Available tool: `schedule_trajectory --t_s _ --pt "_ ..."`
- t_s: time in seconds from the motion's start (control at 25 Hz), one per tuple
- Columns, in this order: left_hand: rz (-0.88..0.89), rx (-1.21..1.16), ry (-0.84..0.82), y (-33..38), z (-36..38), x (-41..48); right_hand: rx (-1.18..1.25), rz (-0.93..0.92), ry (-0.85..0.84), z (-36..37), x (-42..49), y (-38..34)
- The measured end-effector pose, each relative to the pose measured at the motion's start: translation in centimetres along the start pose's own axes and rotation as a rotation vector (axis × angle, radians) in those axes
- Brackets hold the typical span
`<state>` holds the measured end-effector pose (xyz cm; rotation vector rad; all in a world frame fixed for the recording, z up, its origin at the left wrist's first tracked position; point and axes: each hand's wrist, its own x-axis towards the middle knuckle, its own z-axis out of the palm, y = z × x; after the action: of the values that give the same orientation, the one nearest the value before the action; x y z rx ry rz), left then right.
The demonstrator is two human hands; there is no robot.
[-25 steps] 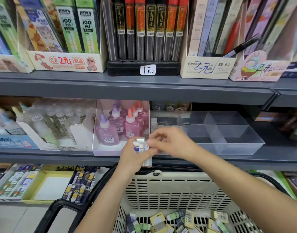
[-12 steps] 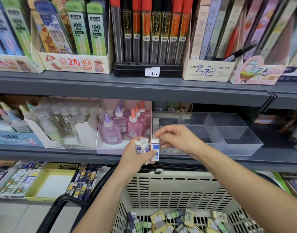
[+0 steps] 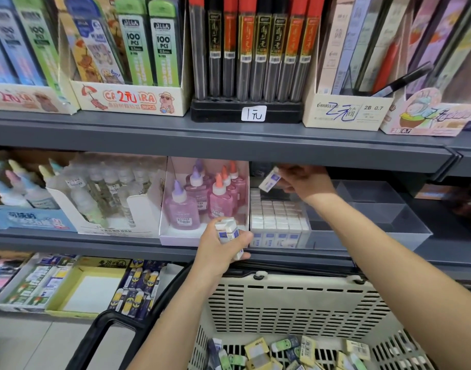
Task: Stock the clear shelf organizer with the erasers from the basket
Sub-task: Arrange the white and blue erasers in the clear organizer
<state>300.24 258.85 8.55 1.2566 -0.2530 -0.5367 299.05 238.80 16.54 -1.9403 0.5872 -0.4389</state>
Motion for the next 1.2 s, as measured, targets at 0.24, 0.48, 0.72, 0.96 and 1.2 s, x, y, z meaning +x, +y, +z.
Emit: schedule_trajectory --t_s 0.24,0.48,0.72,0.96,1.2 --pt "-0.022 -0.021 -0.018 0.1 -0.1 0.3 -0.538 -0.276 -0.041 4.2 4.0 2.6" --pt "-0.066 -0.041 -0.022 0.3 -0.3 0.3 -0.660 -0.240 -0.229 5.0 4.7 4.1" --pt "-0.080 -0.111 -0.044 0.3 -0.5 0.2 -0.521 -0.353 0.011 3.6 0.0 2.5" --pt "-0.045 -0.024 -0.103 0.5 -0.4 -0.2 -0.216 -0.304 -0.420 3.3 -5.5 1.4" --pt "-0.075 -0.093 -0.006 0.6 -0.1 0.0 0.015 -0.054 -0.422 2.0 -4.6 1.0"
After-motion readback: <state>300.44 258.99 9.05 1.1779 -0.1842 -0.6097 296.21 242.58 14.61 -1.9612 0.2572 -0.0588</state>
